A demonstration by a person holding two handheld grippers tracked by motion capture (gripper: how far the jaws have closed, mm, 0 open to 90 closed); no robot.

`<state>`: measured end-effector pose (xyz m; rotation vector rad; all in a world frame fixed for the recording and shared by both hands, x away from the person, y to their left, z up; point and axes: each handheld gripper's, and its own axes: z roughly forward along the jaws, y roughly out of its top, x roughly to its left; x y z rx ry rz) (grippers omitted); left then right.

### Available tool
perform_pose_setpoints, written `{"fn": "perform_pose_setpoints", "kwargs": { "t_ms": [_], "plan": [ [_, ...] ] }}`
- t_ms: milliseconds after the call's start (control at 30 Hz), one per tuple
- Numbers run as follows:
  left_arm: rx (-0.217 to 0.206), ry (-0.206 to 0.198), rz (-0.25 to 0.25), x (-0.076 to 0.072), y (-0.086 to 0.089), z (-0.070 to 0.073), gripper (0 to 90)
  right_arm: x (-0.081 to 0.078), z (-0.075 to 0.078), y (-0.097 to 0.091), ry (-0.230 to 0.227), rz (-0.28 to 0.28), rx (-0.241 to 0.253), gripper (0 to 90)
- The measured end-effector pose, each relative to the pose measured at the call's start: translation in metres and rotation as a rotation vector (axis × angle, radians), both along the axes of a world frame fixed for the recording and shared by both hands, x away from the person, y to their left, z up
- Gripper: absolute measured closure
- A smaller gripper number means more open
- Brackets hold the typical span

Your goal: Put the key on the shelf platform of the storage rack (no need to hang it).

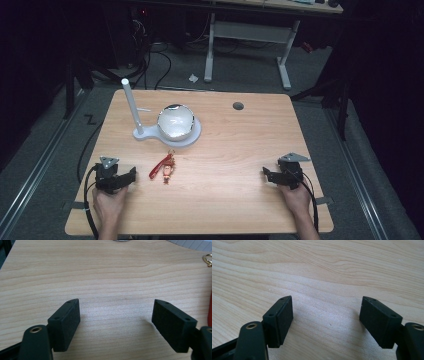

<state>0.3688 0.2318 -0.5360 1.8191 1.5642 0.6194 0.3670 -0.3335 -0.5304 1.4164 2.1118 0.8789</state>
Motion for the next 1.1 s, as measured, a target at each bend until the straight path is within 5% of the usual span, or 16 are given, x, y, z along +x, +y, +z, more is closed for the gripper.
{"fn": "perform_pose_setpoints", "kwargs": {
  "t_ms": [800, 1100],
  "plan": [
    [-0.101, -0.068, -0.058, -0.009, -0.003, 0.015, 19.3, 0.000, 0.000, 0.000, 0.000, 0.000, 0.000, 27.0],
    [-0.116, -0.066, -0.126, -0.007, -0.012, 0.022, 15.8, 0.000, 0.000, 0.000, 0.000, 0.000, 0.000, 27.0]
  ]
}}
